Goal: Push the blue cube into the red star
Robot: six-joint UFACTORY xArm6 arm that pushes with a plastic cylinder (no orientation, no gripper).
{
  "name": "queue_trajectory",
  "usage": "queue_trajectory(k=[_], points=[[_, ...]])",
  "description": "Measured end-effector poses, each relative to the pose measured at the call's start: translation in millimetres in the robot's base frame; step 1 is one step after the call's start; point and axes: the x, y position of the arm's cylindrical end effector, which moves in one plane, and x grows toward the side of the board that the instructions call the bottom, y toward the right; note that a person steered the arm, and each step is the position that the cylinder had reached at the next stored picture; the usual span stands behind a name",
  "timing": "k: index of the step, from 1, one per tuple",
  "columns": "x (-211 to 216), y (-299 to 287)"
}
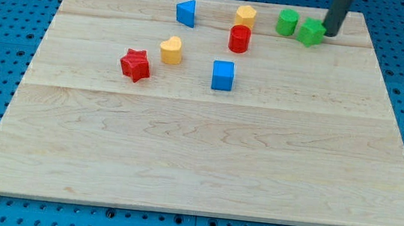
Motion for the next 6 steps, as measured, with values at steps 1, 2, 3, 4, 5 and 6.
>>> queue_trajectory(k=[1, 2, 3, 4, 5, 6], points=[[36, 56], [76, 73], [79, 69], [79, 60], [79, 56], [79, 56]])
